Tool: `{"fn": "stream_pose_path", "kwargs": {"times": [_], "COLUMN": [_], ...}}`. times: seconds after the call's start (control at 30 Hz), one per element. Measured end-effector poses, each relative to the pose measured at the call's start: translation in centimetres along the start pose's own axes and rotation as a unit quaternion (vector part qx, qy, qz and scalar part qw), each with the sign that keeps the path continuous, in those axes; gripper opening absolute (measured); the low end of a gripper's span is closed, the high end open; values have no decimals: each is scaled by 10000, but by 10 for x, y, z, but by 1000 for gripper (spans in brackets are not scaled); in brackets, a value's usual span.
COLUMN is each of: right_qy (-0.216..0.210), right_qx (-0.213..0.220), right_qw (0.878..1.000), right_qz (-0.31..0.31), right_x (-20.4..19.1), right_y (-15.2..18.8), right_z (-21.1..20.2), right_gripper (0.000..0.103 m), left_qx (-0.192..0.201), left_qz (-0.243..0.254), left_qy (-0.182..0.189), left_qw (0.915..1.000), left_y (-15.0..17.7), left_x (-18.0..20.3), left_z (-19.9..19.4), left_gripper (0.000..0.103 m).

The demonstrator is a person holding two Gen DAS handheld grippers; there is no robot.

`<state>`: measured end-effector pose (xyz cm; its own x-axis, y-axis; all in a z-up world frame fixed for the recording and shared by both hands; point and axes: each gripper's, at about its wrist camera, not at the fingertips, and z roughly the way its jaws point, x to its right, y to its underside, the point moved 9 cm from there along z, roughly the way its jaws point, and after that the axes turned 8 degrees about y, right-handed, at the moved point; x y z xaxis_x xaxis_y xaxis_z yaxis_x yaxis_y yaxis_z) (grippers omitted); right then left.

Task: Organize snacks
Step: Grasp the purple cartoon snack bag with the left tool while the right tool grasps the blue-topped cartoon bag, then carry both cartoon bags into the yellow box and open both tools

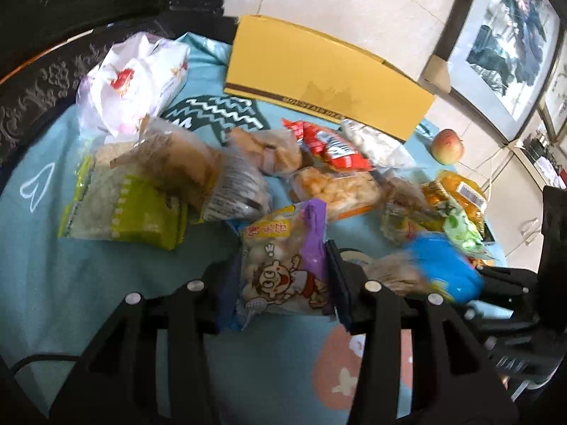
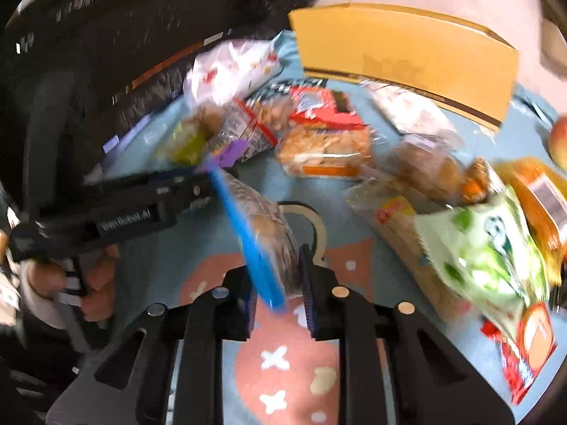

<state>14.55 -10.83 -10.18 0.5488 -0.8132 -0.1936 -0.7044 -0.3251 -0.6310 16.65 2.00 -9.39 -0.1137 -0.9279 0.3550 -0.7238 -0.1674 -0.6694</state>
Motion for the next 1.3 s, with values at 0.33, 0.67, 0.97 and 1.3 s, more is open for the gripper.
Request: {"fn": "stream_pose_path", "kwargs": {"times": [0.33,0.67,0.97,1.3], "right_qy": [203,1160,1883,1557], "right_qx": [-168,-6,-71,-176], "right_qw": [9996,9930,9821,9873], "right_qz": [-91,-202,-21,-269], "right_x": [6,9,13,-11], "right_y": [0,-15,-32,-25], "right_z": [11,18,44,58], "right_gripper": [27,75,75,37], "left_qx": [-163,-120,78,18], "left_qz": [160,168,-205,-408], "left_qy": [-141,-182,-250,-462], "left_qw": [9996,9996,9994,9981], "left_y": [7,11,6,8], "left_x": [13,4,-14,-29], "left_z": [5,9,1,4], "left_gripper": [46,46,47,47]}}
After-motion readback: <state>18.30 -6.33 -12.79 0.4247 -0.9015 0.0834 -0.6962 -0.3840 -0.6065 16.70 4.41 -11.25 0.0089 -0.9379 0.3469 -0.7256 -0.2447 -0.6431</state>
